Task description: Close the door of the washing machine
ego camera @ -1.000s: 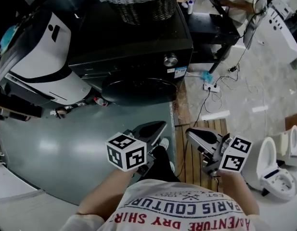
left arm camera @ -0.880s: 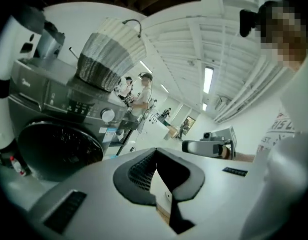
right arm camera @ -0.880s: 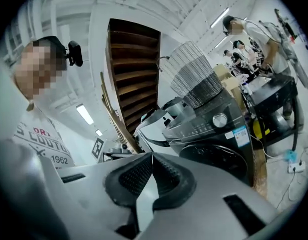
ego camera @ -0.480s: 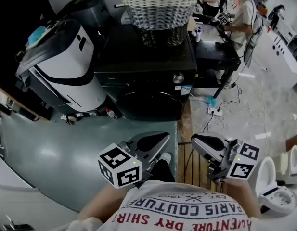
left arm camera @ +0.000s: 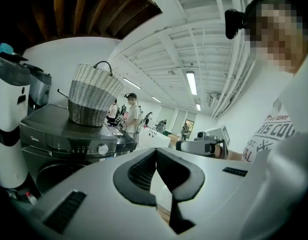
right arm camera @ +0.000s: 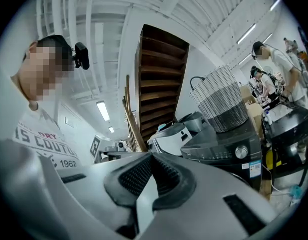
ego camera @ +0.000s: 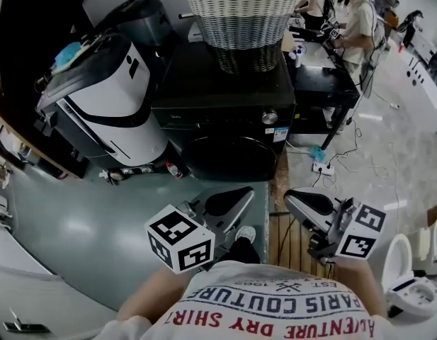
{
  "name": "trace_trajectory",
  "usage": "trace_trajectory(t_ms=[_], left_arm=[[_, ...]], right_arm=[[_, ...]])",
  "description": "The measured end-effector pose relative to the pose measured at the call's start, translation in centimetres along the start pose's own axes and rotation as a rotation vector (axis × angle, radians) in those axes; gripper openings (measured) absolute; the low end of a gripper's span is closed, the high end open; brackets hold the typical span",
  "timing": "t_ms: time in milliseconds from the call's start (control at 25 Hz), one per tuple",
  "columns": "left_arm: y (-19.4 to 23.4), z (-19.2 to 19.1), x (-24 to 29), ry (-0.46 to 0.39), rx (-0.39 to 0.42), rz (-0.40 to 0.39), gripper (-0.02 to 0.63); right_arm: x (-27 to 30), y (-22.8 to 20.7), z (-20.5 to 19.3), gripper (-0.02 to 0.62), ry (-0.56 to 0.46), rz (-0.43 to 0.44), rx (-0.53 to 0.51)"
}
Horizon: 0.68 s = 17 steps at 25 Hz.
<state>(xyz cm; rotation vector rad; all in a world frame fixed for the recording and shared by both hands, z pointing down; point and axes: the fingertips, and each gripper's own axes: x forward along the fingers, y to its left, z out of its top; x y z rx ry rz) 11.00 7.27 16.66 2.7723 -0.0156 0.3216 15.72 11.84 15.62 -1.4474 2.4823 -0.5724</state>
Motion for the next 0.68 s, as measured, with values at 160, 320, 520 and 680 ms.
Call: trace_trajectory(t_ms=[160,320,520,680], left_arm=[[-0.16,0.09,-0.06,0.001,-0.021,-0.004,0.025],[-0.25,0.18,0.13,0.01,-0.03,-0.008,0.025],[-0.24,0.09,0.36,0.007,-0.047,-0.016,0.025],[-0.13,0.02,0.66,0.01,-0.042,-0.016,0.025]], right_arm=[[0.17,0.16,-0.07,0.021,0.013,0.011,-0.018],[0.34,0.03,-0.15,0.021,0.015,0.014,-0.019],[0.33,-0.14,-0.26,0.021,0.018,0.009,-0.021],[0.14,-0.49,-0.36,0.021,0.013,0.004,-0.02]])
